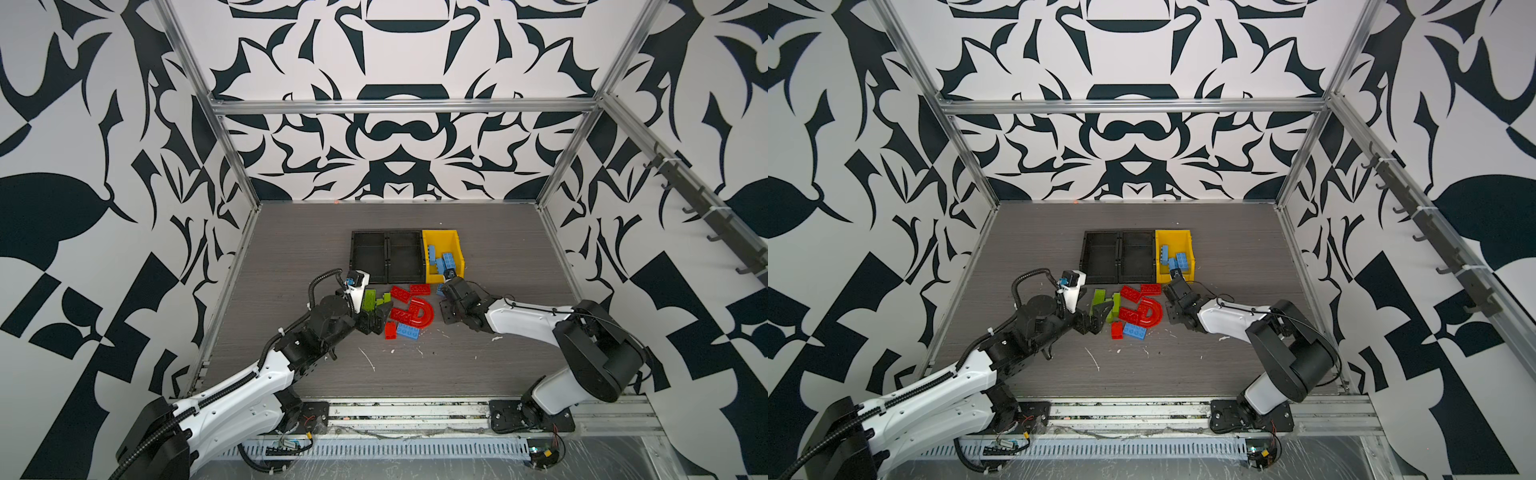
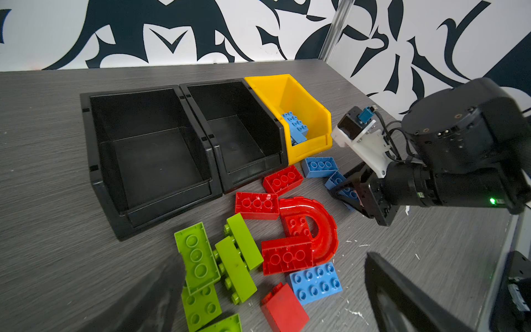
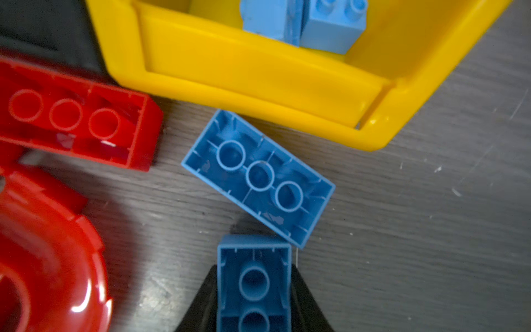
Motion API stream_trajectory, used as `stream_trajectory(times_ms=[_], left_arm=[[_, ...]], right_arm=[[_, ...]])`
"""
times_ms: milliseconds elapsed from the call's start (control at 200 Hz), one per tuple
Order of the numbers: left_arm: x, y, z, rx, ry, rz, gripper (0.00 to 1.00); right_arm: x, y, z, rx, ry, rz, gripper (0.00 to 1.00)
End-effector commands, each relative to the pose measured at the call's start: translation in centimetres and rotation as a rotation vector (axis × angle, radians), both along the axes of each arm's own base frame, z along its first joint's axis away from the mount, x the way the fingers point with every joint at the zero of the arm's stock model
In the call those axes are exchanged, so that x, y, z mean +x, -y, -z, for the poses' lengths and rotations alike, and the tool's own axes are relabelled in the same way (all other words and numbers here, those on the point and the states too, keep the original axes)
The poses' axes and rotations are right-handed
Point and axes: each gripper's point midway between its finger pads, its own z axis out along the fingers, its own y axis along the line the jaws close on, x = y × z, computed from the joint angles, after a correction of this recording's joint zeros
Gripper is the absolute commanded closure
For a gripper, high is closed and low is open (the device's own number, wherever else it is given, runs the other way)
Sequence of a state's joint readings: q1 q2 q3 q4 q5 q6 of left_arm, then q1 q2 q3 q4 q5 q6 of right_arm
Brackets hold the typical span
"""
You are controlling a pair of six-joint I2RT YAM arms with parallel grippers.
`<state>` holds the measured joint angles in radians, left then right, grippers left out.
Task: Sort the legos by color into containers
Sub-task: 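Lower the right gripper onto the nearer blue 2x3 brick and grasp it, then lift the blue brick with the right gripper and drop it into the yellow bin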
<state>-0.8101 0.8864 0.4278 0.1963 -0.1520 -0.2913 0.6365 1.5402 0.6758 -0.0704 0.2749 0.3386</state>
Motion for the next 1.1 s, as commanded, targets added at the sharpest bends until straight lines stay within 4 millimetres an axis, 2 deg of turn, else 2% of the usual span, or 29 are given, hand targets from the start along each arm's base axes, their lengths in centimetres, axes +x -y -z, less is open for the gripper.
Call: stream_trajectory(times_ms=[0,180,280,300,520,685,845,975,1095], left_arm=[[0.0,0.3,-1.5,-0.032,0.017,0.006,0.0],[0.0,0.3,-1.5,-0.032,0.017,0.006,0.0],[0.0,0.3,-1.4,-0.031,0.016,0.007,0.0],[0.0,0.3,-1.5,-0.032,0.017,0.006,0.0],[0.0,0.4,-1.5,-0.032,0.016,0.008,0.0],[0.0,0.5,-1.4,-0.03,0.012,0.013,0.0],[0.0,0.4,-1.6,-0.033,0.019,0.01,0.0],[0.0,0.1,-1.9,-0.036,0.029,0.004,0.0],[-0.1,0.0,-2.0,-0.039,0.032,0.003,0.0]], right_arm=[[0.7,-0.5,-2.3,0.047,0.054,-0.006,0.75],[1.1,-1.0,-5.4,0.106,0.108,-0.028,0.79],[2.5,-1.4,-7.5,0.142,0.149,-0.038,0.78],[2.5,-2.1,-7.8,0.169,0.142,-0.065,0.78],[7.8,-3.4,-10.4,0.191,0.203,-0.088,0.78],[12.3,-3.3,-11.0,0.213,0.236,-0.045,0.78],[16.0,-3.7,-10.4,0.187,0.209,-0.032,0.78],[17.4,-3.9,-10.1,0.167,0.208,-0.021,0.78],[17.7,-4.1,-9.7,0.178,0.202,-0.015,0.73]])
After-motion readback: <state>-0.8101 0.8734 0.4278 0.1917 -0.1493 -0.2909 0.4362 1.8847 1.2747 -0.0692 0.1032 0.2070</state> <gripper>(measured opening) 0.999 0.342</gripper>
